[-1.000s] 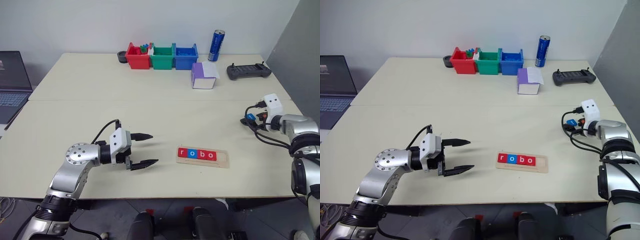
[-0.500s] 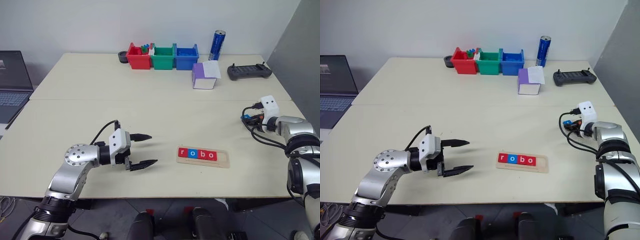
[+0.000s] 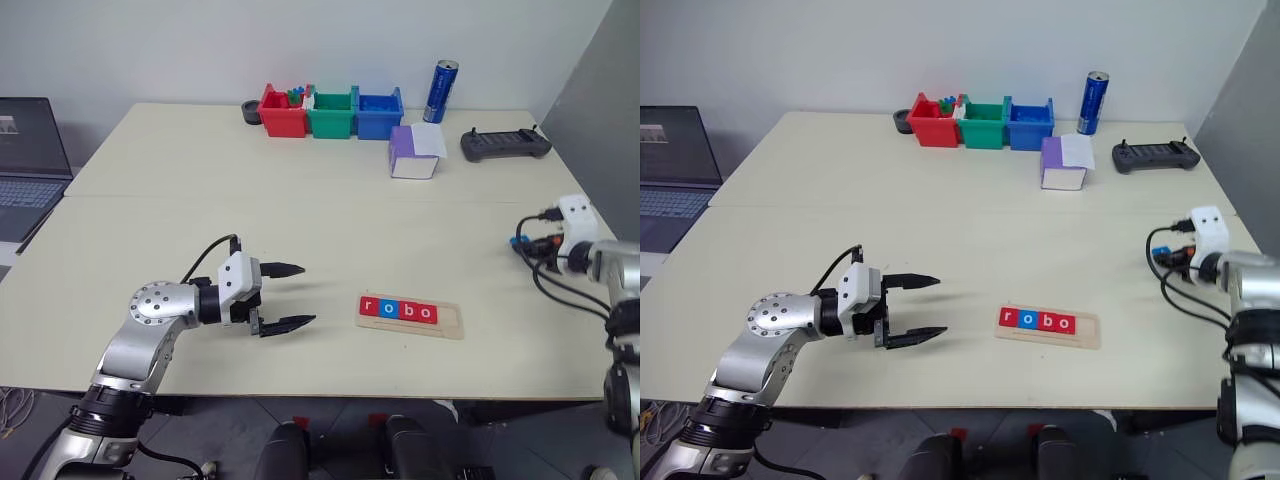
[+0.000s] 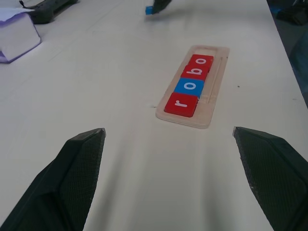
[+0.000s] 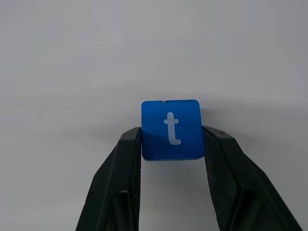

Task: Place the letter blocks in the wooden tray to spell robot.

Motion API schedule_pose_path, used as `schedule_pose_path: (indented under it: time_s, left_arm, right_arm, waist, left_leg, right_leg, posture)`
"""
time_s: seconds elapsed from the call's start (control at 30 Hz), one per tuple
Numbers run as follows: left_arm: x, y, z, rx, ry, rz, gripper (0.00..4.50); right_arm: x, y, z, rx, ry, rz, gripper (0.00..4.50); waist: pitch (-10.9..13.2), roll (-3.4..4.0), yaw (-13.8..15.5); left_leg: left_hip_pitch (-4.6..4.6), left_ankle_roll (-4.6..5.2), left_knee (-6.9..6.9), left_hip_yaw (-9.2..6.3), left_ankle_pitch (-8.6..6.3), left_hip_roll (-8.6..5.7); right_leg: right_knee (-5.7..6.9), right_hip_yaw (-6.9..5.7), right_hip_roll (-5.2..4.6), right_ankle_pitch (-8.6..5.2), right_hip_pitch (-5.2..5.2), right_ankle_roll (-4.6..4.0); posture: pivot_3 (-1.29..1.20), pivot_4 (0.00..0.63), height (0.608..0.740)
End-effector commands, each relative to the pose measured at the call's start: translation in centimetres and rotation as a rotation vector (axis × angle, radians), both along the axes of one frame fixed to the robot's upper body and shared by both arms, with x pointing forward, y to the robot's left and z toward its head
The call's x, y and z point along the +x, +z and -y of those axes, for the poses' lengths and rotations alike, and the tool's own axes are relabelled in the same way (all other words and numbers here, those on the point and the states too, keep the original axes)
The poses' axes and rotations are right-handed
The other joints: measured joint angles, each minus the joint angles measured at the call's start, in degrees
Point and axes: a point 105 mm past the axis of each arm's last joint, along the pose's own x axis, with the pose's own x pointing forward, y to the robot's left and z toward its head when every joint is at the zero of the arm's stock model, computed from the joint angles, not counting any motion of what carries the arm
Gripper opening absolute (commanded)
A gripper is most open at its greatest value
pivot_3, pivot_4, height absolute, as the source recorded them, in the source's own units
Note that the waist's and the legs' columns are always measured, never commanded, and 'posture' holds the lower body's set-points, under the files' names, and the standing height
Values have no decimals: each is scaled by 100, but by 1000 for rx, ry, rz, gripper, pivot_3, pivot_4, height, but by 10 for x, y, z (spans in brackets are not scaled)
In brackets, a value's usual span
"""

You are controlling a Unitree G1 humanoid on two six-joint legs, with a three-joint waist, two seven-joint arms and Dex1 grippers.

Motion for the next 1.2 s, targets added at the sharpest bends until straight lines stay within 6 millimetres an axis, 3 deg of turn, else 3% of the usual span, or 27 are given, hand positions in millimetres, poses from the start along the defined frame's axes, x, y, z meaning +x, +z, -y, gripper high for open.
schedule_pose_path:
  time_s: [0.03, 0.13, 0.27, 0.7, 0.87, 1.0, 1.2]
  left_arm:
    - [4, 7, 3, -5, -26, 43, 4500]
    - [5, 5, 7, -12, -45, 42, 4500]
    - [6, 4, 11, -10, -68, 38, 4500]
    - [6, 2, 8, 4, -71, 33, 4500]
    - [4, 1, 7, 6, -65, 32, 4500]
    - [3, 1, 5, 8, -62, 29, 4500]
    - [5, 2, 6, 8, -61, 31, 4500]
  right_arm:
    - [-26, 18, -6, 8, -33, 41, 1456]
    - [-50, 11, -12, 32, -54, 12, 1456]
    - [-67, -1, -16, 47, -61, -34, 1456]
    - [-62, -16, -22, 72, -48, -79, 1456]
    - [-60, -11, -24, 55, -17, -73, 3238]
    - [-60, 7, -24, -33, 53, -51, 4461]
    - [-63, 62, -21, -218, 345, 45, 4461]
  waist:
    - [-3, 5, -11]
    - [-4, 6, -40]
    - [-4, 7, -61]
    - [-13, -7, -55]
    - [-15, -11, -54]
    - [-14, -10, -40]
    - [-9, -3, -32]
  left_leg:
    - [0, 0, 2, 2, 0, 0]
    - [4, 0, 5, 2, 0, -1]
    - [13, 0, 5, 4, 0, 2]
    - [14, 5, 8, 3, 3, 2]
    - [16, 5, 8, 3, 3, 2]
    - [14, 5, 9, 3, 3, 2]
    - [7, 5, 4, 4, 3, 1]
  right_leg:
    - [1, 2, 0, 0, 0, 1]
    - [3, 4, 0, -15, 1, 33]
    - [7, 7, 3, -11, 3, 40]
    - [3, 7, 3, -11, 9, 40]
    - [3, 8, 3, -12, 12, 38]
    - [0, 7, 2, -15, 12, 34]
    - [-4, 4, 1, -13, 5, 38]
  posture:
    - [0, 150, 740]
    - [0, 150, 740]
    - [0, 150, 740]
    - [0, 150, 740]
    - [0, 150, 740]
    - [0, 150, 740]
    - [0, 150, 740]
